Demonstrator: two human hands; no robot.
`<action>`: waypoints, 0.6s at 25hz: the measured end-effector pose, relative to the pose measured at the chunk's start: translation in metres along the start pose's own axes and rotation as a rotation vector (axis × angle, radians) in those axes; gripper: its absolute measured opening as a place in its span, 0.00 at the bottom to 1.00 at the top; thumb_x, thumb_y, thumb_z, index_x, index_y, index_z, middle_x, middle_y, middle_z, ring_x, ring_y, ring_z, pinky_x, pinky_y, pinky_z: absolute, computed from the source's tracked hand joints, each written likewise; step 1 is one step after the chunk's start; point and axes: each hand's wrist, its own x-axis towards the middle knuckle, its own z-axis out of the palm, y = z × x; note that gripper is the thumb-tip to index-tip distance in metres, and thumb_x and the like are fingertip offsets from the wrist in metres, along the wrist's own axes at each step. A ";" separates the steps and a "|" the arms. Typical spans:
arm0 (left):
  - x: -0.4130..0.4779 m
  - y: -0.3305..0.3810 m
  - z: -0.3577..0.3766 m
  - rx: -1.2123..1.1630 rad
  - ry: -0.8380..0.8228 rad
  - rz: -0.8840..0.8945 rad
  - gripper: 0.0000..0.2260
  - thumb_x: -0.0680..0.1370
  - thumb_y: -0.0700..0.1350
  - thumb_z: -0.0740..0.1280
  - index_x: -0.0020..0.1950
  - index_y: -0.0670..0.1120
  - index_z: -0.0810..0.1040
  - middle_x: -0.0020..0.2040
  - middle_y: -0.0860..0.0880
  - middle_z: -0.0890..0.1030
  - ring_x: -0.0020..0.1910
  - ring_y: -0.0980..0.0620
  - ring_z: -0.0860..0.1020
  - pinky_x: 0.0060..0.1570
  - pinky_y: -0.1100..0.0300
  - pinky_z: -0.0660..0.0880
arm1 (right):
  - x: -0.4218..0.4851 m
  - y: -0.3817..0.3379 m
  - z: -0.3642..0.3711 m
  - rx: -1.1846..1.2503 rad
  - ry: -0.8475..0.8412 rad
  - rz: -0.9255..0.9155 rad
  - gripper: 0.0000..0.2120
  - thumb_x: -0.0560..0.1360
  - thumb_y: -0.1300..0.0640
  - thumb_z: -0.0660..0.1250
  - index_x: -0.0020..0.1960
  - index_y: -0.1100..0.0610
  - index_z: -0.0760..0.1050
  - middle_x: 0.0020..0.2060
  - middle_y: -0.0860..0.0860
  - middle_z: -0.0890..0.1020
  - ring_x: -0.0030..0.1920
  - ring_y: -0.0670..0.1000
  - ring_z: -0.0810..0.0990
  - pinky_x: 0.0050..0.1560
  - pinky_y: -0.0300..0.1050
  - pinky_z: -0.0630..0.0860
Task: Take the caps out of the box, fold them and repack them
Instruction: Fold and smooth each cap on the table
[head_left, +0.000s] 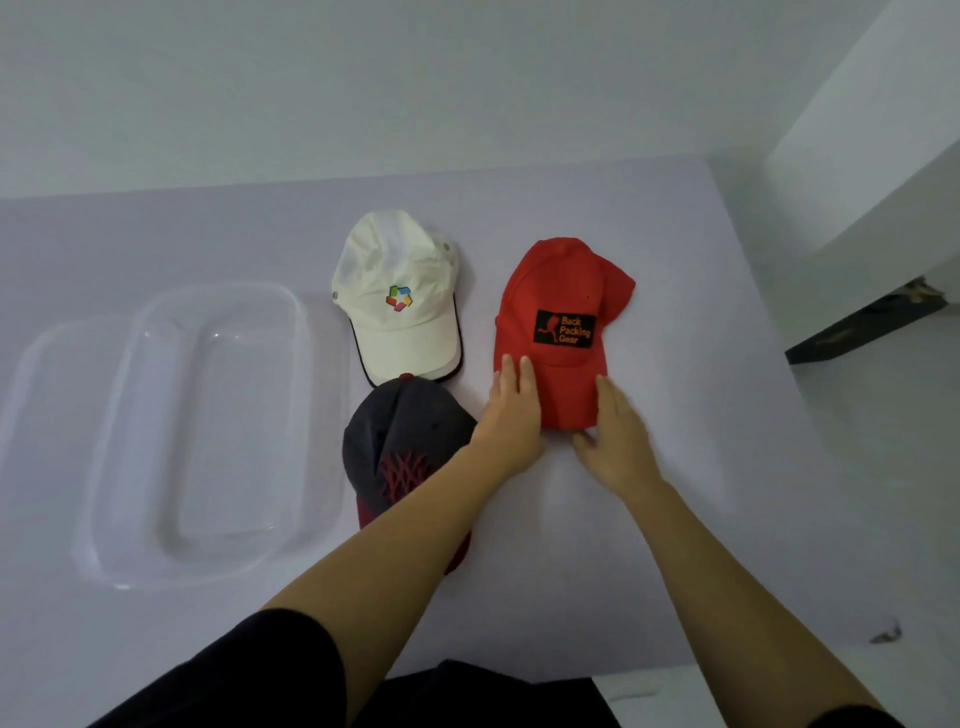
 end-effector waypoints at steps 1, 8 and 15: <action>0.008 -0.001 0.012 0.041 0.007 -0.045 0.36 0.78 0.37 0.61 0.76 0.37 0.38 0.76 0.34 0.41 0.76 0.35 0.47 0.73 0.46 0.54 | 0.000 -0.002 0.002 -0.028 0.010 -0.016 0.35 0.70 0.61 0.69 0.72 0.67 0.58 0.70 0.64 0.66 0.70 0.63 0.66 0.69 0.56 0.64; 0.012 0.003 0.048 0.076 0.103 -0.041 0.29 0.82 0.40 0.51 0.75 0.39 0.35 0.75 0.32 0.38 0.76 0.35 0.41 0.74 0.46 0.49 | 0.001 0.005 0.012 0.008 0.126 0.032 0.31 0.73 0.59 0.64 0.72 0.69 0.58 0.69 0.66 0.68 0.67 0.65 0.70 0.67 0.58 0.67; -0.012 0.011 0.013 -0.197 0.329 0.049 0.33 0.81 0.44 0.59 0.76 0.39 0.40 0.78 0.38 0.45 0.77 0.43 0.48 0.72 0.50 0.59 | -0.029 -0.016 -0.019 0.147 0.324 -0.062 0.29 0.75 0.61 0.58 0.74 0.66 0.55 0.70 0.64 0.67 0.66 0.64 0.71 0.63 0.59 0.72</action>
